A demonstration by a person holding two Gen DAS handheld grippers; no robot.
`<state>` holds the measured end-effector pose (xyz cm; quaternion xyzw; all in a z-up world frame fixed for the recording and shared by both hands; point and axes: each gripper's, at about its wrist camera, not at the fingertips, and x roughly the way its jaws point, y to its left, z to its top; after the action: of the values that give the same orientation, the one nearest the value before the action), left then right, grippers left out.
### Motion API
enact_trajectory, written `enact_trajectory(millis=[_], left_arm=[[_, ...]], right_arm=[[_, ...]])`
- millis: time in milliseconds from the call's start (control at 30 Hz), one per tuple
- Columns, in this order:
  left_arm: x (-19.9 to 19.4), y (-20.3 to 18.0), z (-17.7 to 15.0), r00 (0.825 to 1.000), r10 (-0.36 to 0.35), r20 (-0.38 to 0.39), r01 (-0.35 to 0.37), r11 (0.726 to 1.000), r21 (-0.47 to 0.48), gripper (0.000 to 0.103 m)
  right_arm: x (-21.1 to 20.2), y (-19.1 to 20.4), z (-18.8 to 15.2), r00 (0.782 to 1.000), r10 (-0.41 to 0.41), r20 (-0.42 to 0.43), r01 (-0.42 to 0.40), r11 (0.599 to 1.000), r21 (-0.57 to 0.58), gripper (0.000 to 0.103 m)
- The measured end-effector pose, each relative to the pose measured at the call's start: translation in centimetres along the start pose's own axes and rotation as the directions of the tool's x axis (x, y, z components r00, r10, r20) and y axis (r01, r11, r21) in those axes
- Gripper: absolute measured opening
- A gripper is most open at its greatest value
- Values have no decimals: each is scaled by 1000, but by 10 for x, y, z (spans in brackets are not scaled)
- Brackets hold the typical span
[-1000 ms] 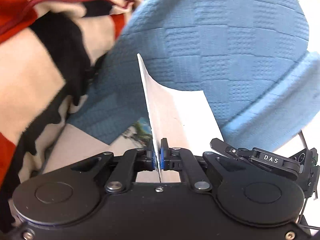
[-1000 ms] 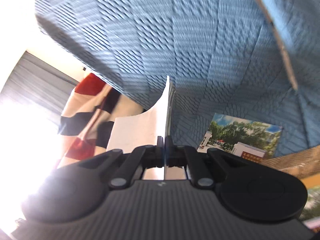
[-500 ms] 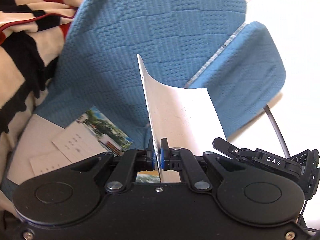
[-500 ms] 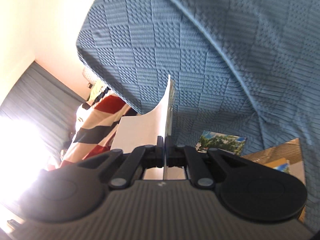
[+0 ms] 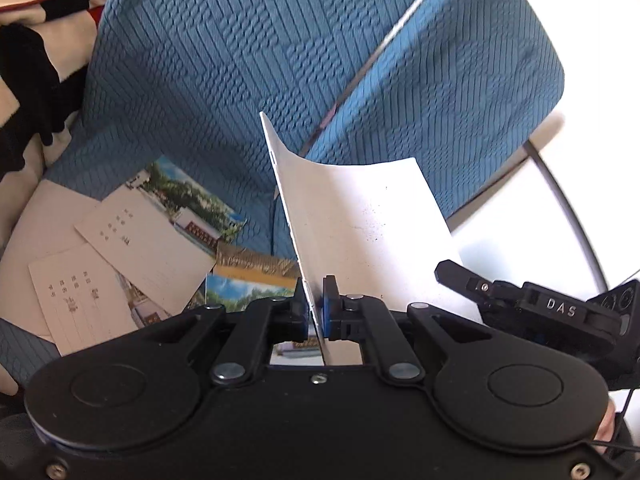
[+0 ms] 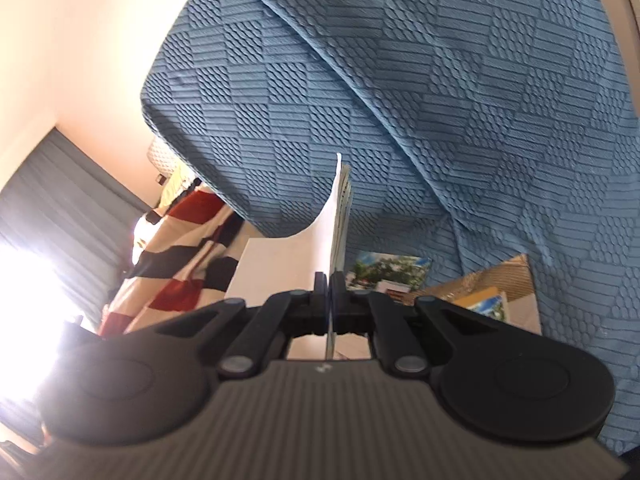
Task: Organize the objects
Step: 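Carry the beige card with the left gripper over the card stack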
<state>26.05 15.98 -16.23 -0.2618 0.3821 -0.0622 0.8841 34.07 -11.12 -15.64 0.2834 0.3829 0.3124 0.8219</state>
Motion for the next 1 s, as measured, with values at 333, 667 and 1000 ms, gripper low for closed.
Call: enact_trajectory(millis=[333, 667, 1000], left_arm=[[57, 25, -44, 992, 49, -116, -52, 998, -19, 6], [84, 35, -73, 977, 102, -188, -104, 995, 2, 7], [97, 44, -80, 966, 131, -223, -134, 991, 1, 7]], right_arm=[[24, -55, -43, 992, -95, -89, 97, 995, 19, 4], [41, -71, -65, 978, -152, -144, 151, 988, -21, 4], [43, -83, -78, 973, -154, -172, 155, 988, -5, 4]])
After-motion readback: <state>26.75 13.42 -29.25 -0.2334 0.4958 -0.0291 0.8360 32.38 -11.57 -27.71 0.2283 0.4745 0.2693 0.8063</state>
